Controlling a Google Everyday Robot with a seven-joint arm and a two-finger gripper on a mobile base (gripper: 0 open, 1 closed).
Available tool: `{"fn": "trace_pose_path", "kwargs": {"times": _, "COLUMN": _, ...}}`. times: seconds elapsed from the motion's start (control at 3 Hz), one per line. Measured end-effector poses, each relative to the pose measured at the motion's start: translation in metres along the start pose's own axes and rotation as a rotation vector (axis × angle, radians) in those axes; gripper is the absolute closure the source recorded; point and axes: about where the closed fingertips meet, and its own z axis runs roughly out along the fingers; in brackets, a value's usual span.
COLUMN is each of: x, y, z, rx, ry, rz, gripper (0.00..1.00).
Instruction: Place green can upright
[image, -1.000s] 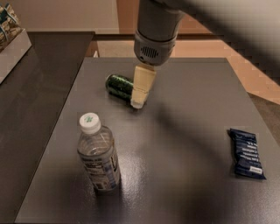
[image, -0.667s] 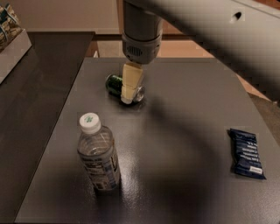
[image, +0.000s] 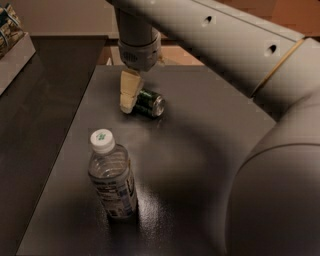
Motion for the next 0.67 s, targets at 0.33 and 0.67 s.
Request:
{"fn": "trace_pose_path", "kwargs": {"times": 0.33, "x": -0.0169, "y": -0.0022, "z": 0.0113, "rx": -0.011, "ry": 0.007, "rz": 0.021, "gripper": 0.0}}
{"fn": "trace_pose_path", "kwargs": {"times": 0.67, "x": -0.026, "y": -0.0004, "z": 0.021, "rx": -0.034, "ry": 0.004, "rz": 0.041, "gripper": 0.0}}
